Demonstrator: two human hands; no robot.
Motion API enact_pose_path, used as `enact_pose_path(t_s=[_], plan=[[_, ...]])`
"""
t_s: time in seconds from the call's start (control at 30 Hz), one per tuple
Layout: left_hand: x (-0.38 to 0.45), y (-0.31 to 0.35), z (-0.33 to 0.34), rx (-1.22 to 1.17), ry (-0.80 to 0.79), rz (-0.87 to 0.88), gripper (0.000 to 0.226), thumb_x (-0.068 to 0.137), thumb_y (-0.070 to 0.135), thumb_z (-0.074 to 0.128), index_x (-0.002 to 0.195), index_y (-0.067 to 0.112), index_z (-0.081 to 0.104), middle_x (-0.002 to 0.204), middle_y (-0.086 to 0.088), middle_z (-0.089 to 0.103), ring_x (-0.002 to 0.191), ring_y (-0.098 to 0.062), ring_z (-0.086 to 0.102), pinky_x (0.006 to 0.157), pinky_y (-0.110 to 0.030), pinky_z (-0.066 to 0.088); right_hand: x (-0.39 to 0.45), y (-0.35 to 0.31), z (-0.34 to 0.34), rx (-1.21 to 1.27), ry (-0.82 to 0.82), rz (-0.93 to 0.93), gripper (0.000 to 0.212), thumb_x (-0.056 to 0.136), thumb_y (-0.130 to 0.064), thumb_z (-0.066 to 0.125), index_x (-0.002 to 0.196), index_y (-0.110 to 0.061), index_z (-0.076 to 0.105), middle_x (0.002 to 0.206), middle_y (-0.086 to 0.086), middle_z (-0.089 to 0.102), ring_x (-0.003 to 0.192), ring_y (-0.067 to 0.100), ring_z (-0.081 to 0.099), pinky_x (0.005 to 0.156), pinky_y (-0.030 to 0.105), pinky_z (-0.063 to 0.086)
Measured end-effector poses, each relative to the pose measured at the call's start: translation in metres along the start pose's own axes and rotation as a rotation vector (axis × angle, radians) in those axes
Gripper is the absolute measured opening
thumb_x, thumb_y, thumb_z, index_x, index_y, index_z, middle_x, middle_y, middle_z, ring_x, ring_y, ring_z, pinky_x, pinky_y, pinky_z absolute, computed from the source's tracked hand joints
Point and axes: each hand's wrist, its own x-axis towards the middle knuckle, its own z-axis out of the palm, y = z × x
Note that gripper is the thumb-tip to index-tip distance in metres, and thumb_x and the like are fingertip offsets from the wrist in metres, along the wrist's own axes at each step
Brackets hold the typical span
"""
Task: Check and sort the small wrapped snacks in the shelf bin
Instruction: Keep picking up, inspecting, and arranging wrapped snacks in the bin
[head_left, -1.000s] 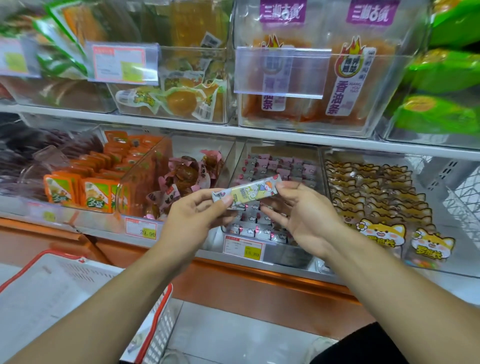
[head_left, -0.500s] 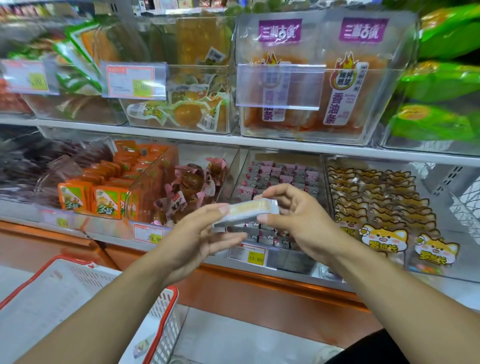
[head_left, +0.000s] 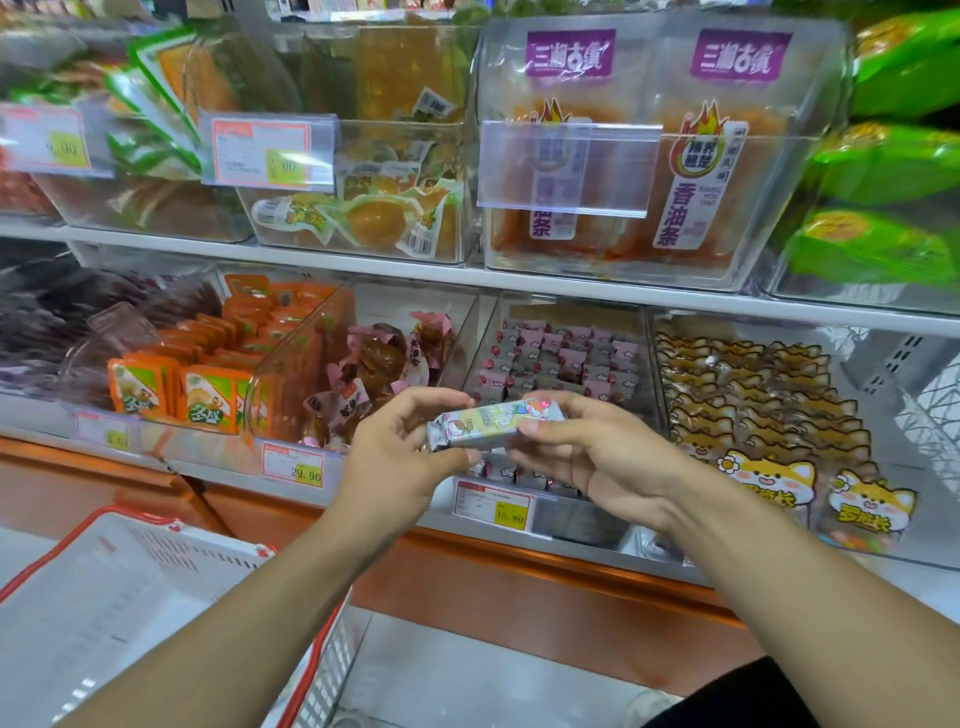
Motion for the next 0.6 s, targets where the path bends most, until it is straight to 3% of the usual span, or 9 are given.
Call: enact_pose_path(t_s=[0.13, 0.27, 0.33, 0.4, 0.47, 0.6], plan=[[0.004, -0.007, 0.013, 0.130, 0.082, 0.040, 0.043, 0.071, -0.012, 0.083, 0.103, 0.014, 0.068, 0.103, -0.001, 0.075, 0.096, -0.012, 0.073, 0.080, -0.026, 0.060, 0.007, -0.004, 0.001, 0.059, 0.088, -0.026, 0.032, 0.087, 0.011, 0.065, 0.117, 0.007, 0.057, 0.102, 0.022, 0.075, 0.096, 0.028, 0.075, 0.078, 0.033, 0.063], [0.014, -0.012, 0.025, 0.166, 0.096, 0.044, 0.039, 0.079, -0.004, 0.080, 0.107, 0.018, 0.065, 0.108, 0.004, 0.073, 0.098, -0.007, 0.072, 0.082, -0.019, 0.058, 0.018, -0.018, -0.005, 0.098, 0.304, -0.271, 0.018, 0.088, 0.007, 0.064, 0.104, 0.000, 0.065, 0.096, 0.011, 0.078, 0.094, 0.024, 0.075, 0.082, 0.033, 0.062], [0.018, -0.015, 0.025, 0.450, 0.040, 0.144, 0.035, 0.084, 0.008, 0.079, 0.113, 0.023, 0.064, 0.116, 0.008, 0.069, 0.106, -0.004, 0.066, 0.096, -0.020, 0.053, 0.027, -0.027, -0.015, -0.223, 0.559, -0.469, 0.017, 0.088, 0.000, 0.069, 0.097, -0.015, 0.067, 0.097, 0.005, 0.076, 0.100, 0.026, 0.072, 0.087, 0.038, 0.059], [0.020, -0.017, 0.028, 0.715, -0.043, 0.247, 0.040, 0.088, 0.021, 0.076, 0.125, 0.025, 0.062, 0.125, 0.009, 0.063, 0.112, -0.004, 0.057, 0.103, -0.023, 0.047, 0.037, -0.036, -0.029, -0.788, 0.785, -0.648, 0.016, 0.089, -0.011, 0.072, 0.103, -0.017, 0.067, 0.102, 0.004, 0.072, 0.101, 0.028, 0.067, 0.089, 0.041, 0.056], [0.022, -0.018, 0.034, 0.814, -0.126, 0.279, 0.043, 0.092, 0.031, 0.071, 0.132, 0.027, 0.057, 0.133, 0.011, 0.057, 0.115, 0.000, 0.049, 0.102, -0.020, 0.039, 0.048, -0.043, -0.040, -1.149, 0.807, -0.704, 0.022, 0.093, -0.015, 0.067, 0.114, -0.010, 0.067, 0.112, 0.012, 0.071, 0.102, 0.031, 0.067, 0.089, 0.037, 0.054], [0.024, -0.025, 0.046, 0.922, -0.252, 0.258, 0.051, 0.096, 0.048, 0.060, 0.141, 0.028, 0.048, 0.143, 0.010, 0.047, 0.129, -0.007, 0.044, 0.103, -0.022, 0.033, 0.066, -0.048, -0.045, -1.280, 0.714, -0.599, 0.033, 0.094, -0.009, 0.064, 0.127, -0.016, 0.061, 0.125, 0.006, 0.068, 0.092, 0.017, 0.066, 0.078, 0.026, 0.052]])
